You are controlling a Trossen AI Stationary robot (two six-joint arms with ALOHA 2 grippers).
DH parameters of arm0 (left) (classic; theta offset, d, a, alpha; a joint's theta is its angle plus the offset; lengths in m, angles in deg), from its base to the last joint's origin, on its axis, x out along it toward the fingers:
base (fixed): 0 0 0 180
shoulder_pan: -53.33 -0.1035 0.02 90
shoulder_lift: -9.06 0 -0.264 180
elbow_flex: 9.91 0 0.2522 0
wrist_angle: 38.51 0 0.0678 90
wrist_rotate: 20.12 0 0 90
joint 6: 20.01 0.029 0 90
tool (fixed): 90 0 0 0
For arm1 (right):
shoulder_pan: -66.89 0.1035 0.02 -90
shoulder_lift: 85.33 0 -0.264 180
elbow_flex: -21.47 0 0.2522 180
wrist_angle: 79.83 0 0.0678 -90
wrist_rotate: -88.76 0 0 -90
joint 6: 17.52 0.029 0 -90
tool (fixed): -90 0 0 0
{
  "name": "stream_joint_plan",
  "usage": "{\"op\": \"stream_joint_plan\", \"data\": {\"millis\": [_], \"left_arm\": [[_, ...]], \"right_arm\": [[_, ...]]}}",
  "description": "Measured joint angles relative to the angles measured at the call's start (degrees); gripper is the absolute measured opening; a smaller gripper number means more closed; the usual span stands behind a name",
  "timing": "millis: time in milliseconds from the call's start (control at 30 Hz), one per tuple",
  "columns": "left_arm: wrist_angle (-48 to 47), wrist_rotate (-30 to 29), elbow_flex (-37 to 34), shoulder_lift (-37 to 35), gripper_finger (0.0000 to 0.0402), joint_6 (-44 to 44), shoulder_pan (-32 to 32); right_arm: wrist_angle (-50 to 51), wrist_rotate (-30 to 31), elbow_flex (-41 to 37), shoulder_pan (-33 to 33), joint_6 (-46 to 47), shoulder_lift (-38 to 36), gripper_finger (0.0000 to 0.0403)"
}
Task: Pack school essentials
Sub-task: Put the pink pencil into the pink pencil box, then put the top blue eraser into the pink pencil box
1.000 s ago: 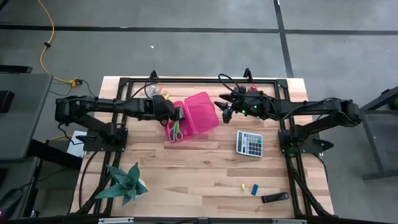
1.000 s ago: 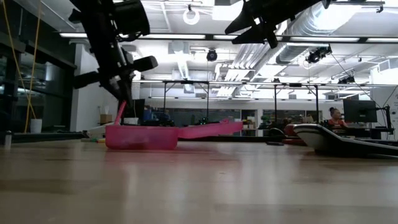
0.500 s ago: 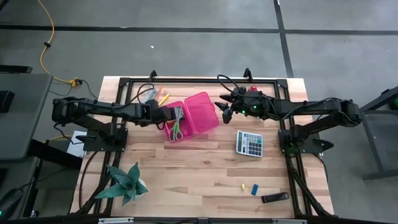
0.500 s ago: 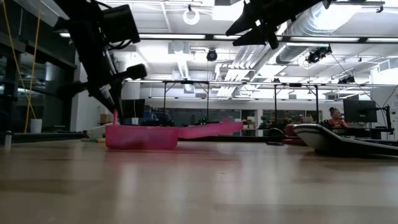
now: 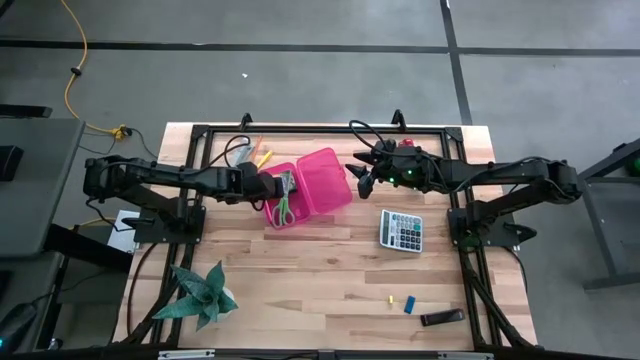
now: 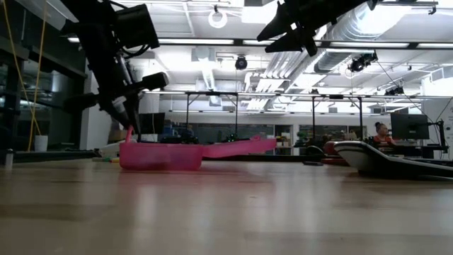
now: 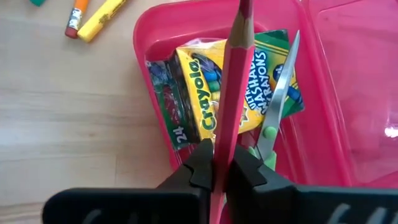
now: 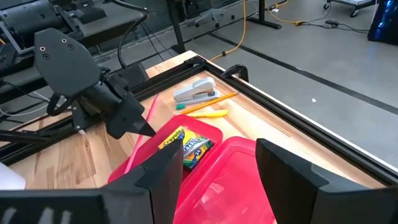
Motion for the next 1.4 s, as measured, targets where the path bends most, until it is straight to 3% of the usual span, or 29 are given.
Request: {"op": "stream_joint_plan", "data": {"millis": [767, 900, 1033, 1100, 1200, 1300, 1400], "left_arm": [[0.4, -1.8, 0.0, -2.6, 0.0099, 2.4, 0.0], [1.9, -4.4, 1.6, -7.6, 0.0111, 9.4, -0.9], [11.0, -6.1, 4.2, -15.3, 0.0118, 25.3, -2.4], [20.2, -2.8, 5.0, -19.4, 0.0119, 37.5, -2.8], [34.6, 10.2, 5.1, -24.7, 0.0118, 53.7, -3.0], [44.1, 22.9, 5.1, -28.5, 0.0117, 61.5, -2.9], [46.0, 26.1, 5.2, -31.4, 0.0118, 65.7, -2.4]], "right_arm": [[0.0, 0.0, 0.0, 0.0, 1.3, 0.0, 0.0195], [-0.1, 0.0, 0.0, 0.0, 1.3, 0.0, 0.0195], [-0.8, 0.0, 0.0, 0.0, 1.0, 0.0, 0.0195], [-1.5, -0.6, 0.0, 0.0, 0.8, 0.0, 0.0195], [-3.6, -3.4, 0.0, 0.0, -1.6, 0.0, 0.0195], [-6.9, -6.9, 0.0, 0.0, -2.6, 0.0, 0.0195], [-9.7, -8.4, 0.0, 0.0, -3.6, 0.0, 0.0195]]}}
